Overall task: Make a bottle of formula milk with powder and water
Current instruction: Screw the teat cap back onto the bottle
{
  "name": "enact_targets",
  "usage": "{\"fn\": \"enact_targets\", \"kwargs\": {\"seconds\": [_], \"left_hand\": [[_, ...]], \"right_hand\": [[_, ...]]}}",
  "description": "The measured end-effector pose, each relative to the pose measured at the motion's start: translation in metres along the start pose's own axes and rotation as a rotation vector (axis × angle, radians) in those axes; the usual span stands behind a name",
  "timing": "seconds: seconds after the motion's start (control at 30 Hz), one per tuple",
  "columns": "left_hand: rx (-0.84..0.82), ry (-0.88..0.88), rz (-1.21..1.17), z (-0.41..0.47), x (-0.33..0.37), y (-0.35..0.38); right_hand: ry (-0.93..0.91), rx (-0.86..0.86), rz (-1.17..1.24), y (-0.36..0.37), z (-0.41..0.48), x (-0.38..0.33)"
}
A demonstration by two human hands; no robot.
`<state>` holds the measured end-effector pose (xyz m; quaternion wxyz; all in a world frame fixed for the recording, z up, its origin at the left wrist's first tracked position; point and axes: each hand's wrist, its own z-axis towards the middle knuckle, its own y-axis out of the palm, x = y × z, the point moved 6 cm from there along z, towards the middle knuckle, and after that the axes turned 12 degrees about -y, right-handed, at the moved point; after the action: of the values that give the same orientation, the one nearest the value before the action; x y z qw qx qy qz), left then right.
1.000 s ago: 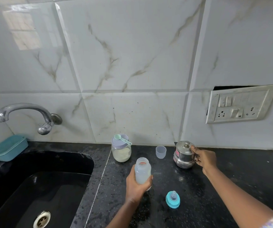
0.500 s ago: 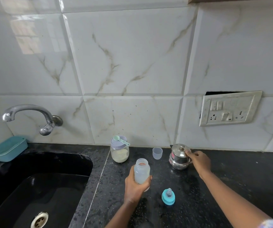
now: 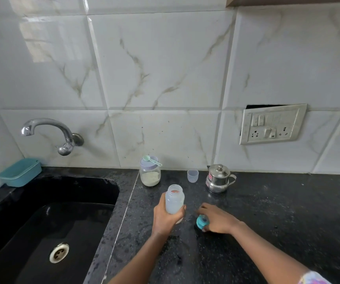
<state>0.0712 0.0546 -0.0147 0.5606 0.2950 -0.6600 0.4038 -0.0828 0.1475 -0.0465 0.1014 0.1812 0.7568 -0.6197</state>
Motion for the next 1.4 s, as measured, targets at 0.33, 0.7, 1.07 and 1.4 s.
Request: {"fn": "enact_targets", "kwargs": {"seconds": [0.33, 0.7, 1.07, 1.4], "left_hand": [[-0.023, 0.004, -0.094, -0.010, 0.008, -0.013], [-0.061, 0.003, -0.140, -0.010, 0.017, -0.021], [-0.111, -0.006, -0.110, -0.009, 0.009, -0.027], [-0.209, -0.018, -0.174, -0.001, 0.015, -0.022]], "right_hand": [[-0.156, 0.625, 1.133, -0.108, 0.001, -0.062], [-0.278, 0.320, 0.550, -0.126, 0.013, -0.126], [-0.316, 0.142, 0.564, -0.111, 0.020, -0.129], [-0.363, 0.111, 0.689, -0.124, 0.016, -0.132]]}}
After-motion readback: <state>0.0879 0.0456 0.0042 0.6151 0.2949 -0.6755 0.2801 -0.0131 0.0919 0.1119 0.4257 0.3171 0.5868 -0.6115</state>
